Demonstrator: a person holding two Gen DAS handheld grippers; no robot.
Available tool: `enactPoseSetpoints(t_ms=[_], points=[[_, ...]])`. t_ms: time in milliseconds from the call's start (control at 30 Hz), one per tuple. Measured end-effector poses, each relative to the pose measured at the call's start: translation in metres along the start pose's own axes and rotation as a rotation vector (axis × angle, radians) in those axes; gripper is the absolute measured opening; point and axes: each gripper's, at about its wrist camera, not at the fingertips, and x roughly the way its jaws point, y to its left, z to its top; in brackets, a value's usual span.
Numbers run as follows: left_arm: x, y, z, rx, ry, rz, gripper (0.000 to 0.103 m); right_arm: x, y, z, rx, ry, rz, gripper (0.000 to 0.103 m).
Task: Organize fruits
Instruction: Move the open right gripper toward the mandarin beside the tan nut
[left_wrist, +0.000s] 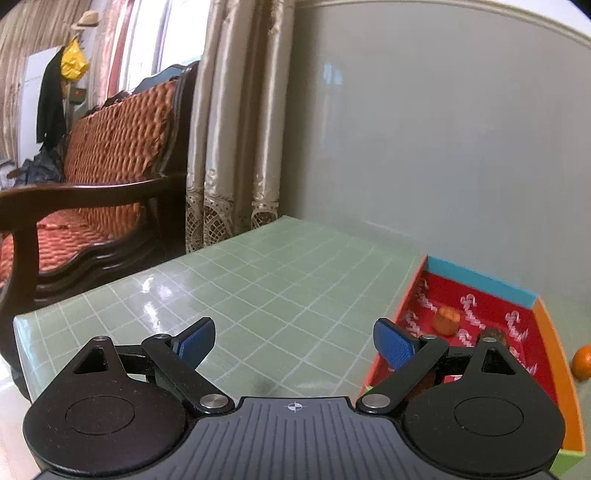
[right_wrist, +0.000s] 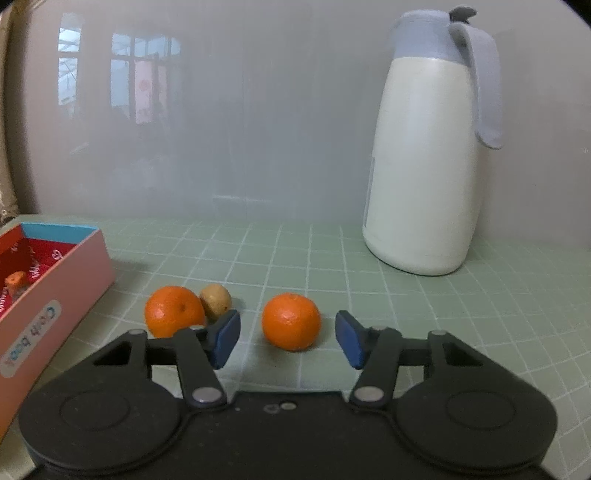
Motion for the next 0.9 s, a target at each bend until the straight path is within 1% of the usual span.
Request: enactPoseSetpoints(t_ms=[133, 167, 367, 667, 900], points=[[0.000, 0.006, 0.000, -0.008, -0.008, 0.010, 0.092, 0.005, -0.003, 0.003, 0.015, 0.017, 0.005, 0.047], [0.001, 0.007, -0.001, -0.006, -0.004, 0.012, 0.092, 0.007, -0.003, 0.003, 0.013, 0.028, 0.005, 0.035], [0.002, 0.011, 0.000, -0.006, 0.005, 0.014, 0.092, 0.002, -0.003, 0.006, 0.020, 0.020, 0.009, 0.035], [-0.006, 0.008, 0.002, 0.006, 0.002, 0.005, 0.092, -0.034, 0.000, 0.015, 0.011, -0.035, 0.029, 0.035], [-0.011, 0.011, 0.005, 0.013, 0.003, 0.014, 0.092, -0.057, 0.019, 0.022, -0.010, -0.066, 0.070, 0.035]])
